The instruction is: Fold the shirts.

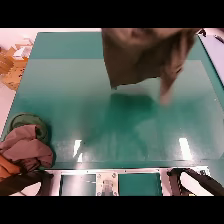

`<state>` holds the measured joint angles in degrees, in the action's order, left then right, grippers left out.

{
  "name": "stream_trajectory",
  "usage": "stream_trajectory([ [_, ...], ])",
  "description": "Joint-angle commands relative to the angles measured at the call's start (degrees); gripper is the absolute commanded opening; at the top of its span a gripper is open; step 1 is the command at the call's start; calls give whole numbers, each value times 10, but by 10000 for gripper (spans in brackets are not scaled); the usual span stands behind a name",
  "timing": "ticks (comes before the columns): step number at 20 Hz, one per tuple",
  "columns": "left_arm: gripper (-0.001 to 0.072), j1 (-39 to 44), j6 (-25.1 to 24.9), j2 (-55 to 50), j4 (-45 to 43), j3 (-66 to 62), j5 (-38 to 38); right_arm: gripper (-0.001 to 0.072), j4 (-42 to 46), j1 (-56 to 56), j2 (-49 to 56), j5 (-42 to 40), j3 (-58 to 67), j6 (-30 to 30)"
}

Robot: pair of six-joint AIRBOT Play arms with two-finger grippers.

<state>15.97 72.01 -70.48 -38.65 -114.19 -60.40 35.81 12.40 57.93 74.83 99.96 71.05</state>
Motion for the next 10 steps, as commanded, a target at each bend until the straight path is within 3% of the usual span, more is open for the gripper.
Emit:
stream_trajectory([
  [1, 26, -2, 1, 106, -15, -41, 44, 14, 64, 0, -84, 0, 102, 10],
  [4, 26, -2, 12, 156, -90, -41, 50, 14, 91, 0, -129, -6, 103, 12],
  [6, 26, -2, 54, 159, -153, -35, 31, 14, 90, 0, -132, 3, 102, 25],
  [10, 26, -2, 107, 148, -251, 87, 8, 15, 57, -2, -97, 7, 28, 24],
])
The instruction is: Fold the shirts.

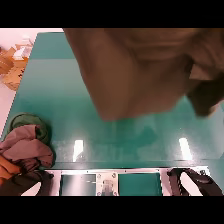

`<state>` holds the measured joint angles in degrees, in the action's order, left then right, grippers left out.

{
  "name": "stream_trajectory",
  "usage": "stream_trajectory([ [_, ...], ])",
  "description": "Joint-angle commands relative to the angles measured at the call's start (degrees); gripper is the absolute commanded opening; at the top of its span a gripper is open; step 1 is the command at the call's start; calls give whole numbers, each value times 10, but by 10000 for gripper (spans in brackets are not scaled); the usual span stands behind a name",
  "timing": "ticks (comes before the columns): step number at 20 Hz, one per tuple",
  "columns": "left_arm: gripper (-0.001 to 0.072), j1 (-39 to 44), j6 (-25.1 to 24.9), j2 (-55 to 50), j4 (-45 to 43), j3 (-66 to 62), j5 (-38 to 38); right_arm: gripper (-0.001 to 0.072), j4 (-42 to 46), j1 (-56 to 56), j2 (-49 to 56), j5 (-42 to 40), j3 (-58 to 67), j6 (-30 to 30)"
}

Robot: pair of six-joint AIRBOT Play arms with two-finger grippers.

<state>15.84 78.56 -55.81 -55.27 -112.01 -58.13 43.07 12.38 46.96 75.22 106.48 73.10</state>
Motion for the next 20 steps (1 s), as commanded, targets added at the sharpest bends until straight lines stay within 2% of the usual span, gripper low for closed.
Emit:
stream_trajectory([
  [1, 26, -1, 42, -12, -96, 115, -16, 15, -26, -9, 30, 2, -77, 2],
  [3, 26, -1, 41, -43, -105, 216, -6, 15, -28, -48, 75, -27, -169, -10],
  [6, 26, -1, 38, -130, -120, 345, 44, 16, -28, -142, 188, -138, -305, -33],
  [8, 26, -1, 15, -210, -121, 391, 85, 15, -28, -186, 291, -193, -339, -33],
  [10, 26, -1, 5, -289, -120, 394, 108, 15, -47, -206, 389, -204, -334, -33],
  [12, 26, -1, 5, -347, -118, 391, 124, 25, -71, -213, 466, -204, -324, -33],
  [14, 26, -1, 6, -380, -118, 391, 139, 165, -73, -202, 492, -203, -319, -29],
  [16, 26, -1, 5, -388, -118, 390, 152, 232, -73, -155, 481, -170, -308, -2],
  [18, 26, -1, 5, -388, -118, 383, 156, 232, -70, -88, 448, -107, -303, 10],
  [20, 26, -1, 5, -388, -118, 369, 147, 230, -32, -20, 395, -48, -314, 28],
])
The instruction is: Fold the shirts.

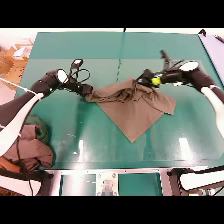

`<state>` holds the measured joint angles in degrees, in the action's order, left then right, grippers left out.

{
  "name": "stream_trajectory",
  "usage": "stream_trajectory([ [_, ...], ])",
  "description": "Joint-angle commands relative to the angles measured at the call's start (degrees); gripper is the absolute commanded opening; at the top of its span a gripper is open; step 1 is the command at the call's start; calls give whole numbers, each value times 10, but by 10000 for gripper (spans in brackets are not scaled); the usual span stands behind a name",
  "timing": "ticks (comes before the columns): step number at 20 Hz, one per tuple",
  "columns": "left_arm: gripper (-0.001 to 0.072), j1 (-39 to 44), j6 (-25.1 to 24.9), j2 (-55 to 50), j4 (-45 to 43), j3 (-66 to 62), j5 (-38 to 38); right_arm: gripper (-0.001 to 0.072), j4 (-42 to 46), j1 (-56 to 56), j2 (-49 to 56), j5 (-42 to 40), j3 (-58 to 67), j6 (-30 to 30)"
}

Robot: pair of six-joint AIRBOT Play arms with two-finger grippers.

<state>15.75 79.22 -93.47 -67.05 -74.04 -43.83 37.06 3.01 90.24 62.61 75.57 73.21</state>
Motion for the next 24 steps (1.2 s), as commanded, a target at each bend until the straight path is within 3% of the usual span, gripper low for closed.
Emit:
stream_trajectory([
  [1, 26, 0, -1, -11, 0, -17, 2, 230, 55, 101, -69, 96, -25, 38],
  [3, 26, 0, -1, -11, -1, -28, -5, 233, 112, 141, -148, 103, -108, 59],
  [5, 26, 0, -1, -11, -1, -35, -7, 386, 137, 159, -233, 103, -232, 83],
  [9, 26, 0, 0, -11, 0, -38, -12, 433, 132, 131, -344, 89, -459, 128],
  [12, 26, 0, -1, -11, -1, -38, -26, 439, 82, 61, -352, 7, -560, 134],
  [18, 26, 0, -1, -11, -1, -38, -50, 440, -66, -122, -347, -184, -597, 134],
  [22, 26, 0, -2, -11, -1, -38, -52, 436, -101, -189, -290, -223, -592, 131],
  [24, 26, 0, -2, -11, -1, -38, -51, 390, -128, -202, -259, -229, -582, 102],
])
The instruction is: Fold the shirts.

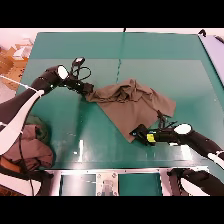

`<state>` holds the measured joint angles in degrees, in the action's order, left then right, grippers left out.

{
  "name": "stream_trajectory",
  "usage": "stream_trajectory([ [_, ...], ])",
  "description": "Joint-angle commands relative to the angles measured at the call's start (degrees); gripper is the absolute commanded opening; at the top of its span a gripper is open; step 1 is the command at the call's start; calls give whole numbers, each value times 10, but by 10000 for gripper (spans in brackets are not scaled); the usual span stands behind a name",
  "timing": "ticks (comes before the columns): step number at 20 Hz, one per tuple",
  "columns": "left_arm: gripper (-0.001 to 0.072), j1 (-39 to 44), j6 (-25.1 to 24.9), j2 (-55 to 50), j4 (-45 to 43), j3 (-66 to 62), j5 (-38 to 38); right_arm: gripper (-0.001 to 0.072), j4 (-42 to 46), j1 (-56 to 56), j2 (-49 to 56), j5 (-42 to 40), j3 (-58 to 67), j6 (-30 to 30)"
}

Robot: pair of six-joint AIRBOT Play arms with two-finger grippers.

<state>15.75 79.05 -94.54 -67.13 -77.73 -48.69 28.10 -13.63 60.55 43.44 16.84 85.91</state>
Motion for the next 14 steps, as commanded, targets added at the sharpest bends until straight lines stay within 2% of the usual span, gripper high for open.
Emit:
stream_trajectory([
  [1, 26, 0, 0, 0, 0, -1, -3, 324, -50, -37, 49, -38, 14, -46],
  [2, 26, 0, 0, 0, 0, -1, -4, 139, -51, -36, 54, -38, 24, -68],
  [3, 26, 0, 0, 0, -1, -1, -7, 18, -49, -32, 54, -38, 36, -90],
  [6, 26, 0, 0, 1, -24, -10, -37, 13, 13, 19, 54, -8, 85, -98],
  [10, 26, 0, 7, 1, -74, -47, -147, 13, 97, 167, 54, 57, 161, -95],
  [12, 26, 0, 24, 0, -70, -47, -215, 13, 116, 225, 54, 96, 201, -100],
  [14, 25, 0, 12, 0, -32, -52, -279, 13, 116, 257, 51, 151, 251, -101],
])
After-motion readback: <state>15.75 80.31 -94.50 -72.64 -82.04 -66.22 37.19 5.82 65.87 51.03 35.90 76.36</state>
